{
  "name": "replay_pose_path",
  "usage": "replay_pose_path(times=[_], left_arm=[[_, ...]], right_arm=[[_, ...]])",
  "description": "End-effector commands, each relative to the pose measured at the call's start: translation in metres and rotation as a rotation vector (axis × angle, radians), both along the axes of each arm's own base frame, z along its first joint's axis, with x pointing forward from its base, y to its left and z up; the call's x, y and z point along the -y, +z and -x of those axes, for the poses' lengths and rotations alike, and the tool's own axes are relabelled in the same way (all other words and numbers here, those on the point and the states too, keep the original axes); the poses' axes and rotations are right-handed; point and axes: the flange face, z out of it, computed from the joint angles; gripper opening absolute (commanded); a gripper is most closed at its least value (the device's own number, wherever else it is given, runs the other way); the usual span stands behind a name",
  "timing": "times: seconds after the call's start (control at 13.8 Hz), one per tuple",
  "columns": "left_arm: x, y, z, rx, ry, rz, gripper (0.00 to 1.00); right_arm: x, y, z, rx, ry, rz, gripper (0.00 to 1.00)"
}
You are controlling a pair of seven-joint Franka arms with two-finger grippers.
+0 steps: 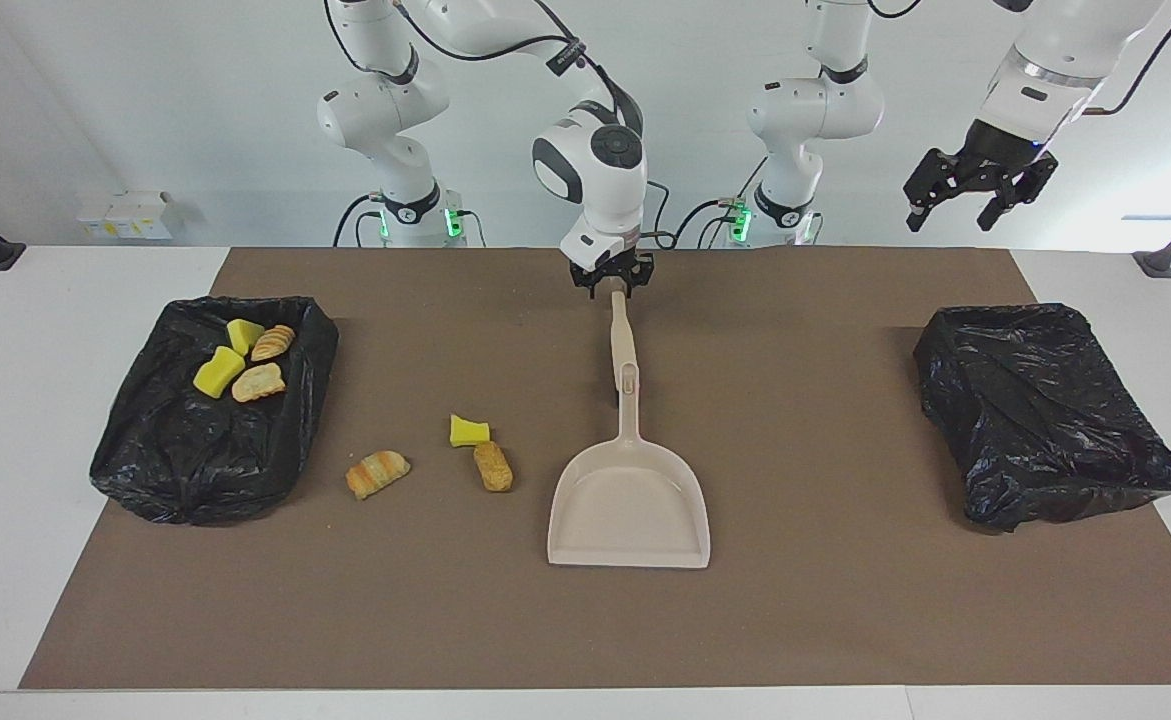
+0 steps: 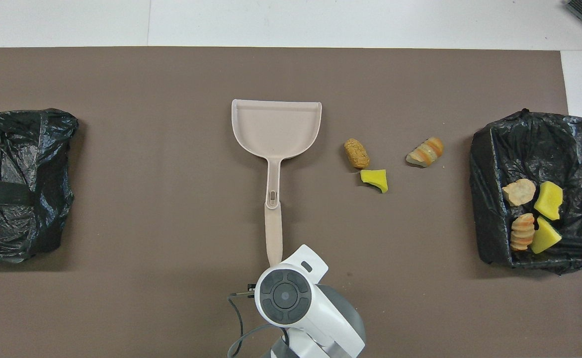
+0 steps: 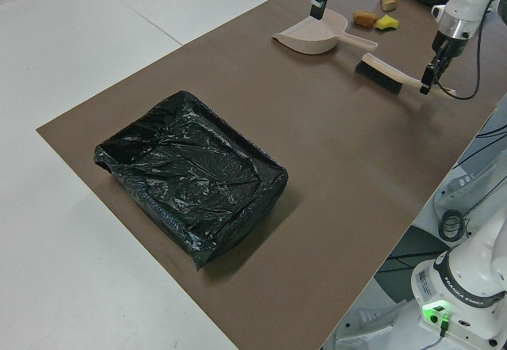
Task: Sweep and dump trash in bin
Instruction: 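Set down the dustpan and withdraw the right gripper, then grasp the brush with the right gripper while the left gripper reaches the dustpan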
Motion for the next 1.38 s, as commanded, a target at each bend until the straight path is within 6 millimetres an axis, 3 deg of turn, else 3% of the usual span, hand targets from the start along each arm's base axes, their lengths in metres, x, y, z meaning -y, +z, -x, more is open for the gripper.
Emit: replay_pose_path(times=[0.0,0.07,0.29,0.44,0.8,0.94,1.09,1.16,1.31], left_arm=[[-0.003,0.006,-0.003,0.016,0.004,-0.013,1.00],[-0.003,0.007,-0.007,0.037,0.008,-0.011,1.00],[-0.001,0.006,-0.020,0.094,0.014,-0.007,1.00],[0.007,0.000,-0.031,0.107,0.004,-0.005,1.00],[0.035,-0.031,-0.068,0.094,-0.001,0.000,1.00],[0.062,-0.049,-0.084,0.079,-0.014,0.006,1.00],[0.097,-0.066,-0.092,0.089,-0.050,0.014,1.00],[0.106,-0.074,-0.095,0.083,-0.063,0.014,1.00],[0.138,-0.095,-0.098,0.052,-0.113,0.014,1.00]], right_arm=[[-0.004,0.004,0.000,0.010,-0.023,-0.024,0.12],[-0.007,0.004,-0.002,0.009,-0.029,-0.025,0.00],[-0.006,0.019,-0.005,-0.025,-0.045,-0.011,0.00],[0.006,0.037,-0.004,-0.090,-0.073,0.021,0.00],[0.075,0.074,-0.027,-0.162,-0.119,0.088,0.00],[0.108,0.087,-0.047,-0.151,-0.113,0.082,0.00],[0.144,0.096,-0.065,-0.148,-0.081,0.089,0.00],[0.164,0.097,-0.076,-0.133,-0.075,0.107,0.00],[0.190,0.098,-0.092,-0.101,-0.055,0.147,0.00]])
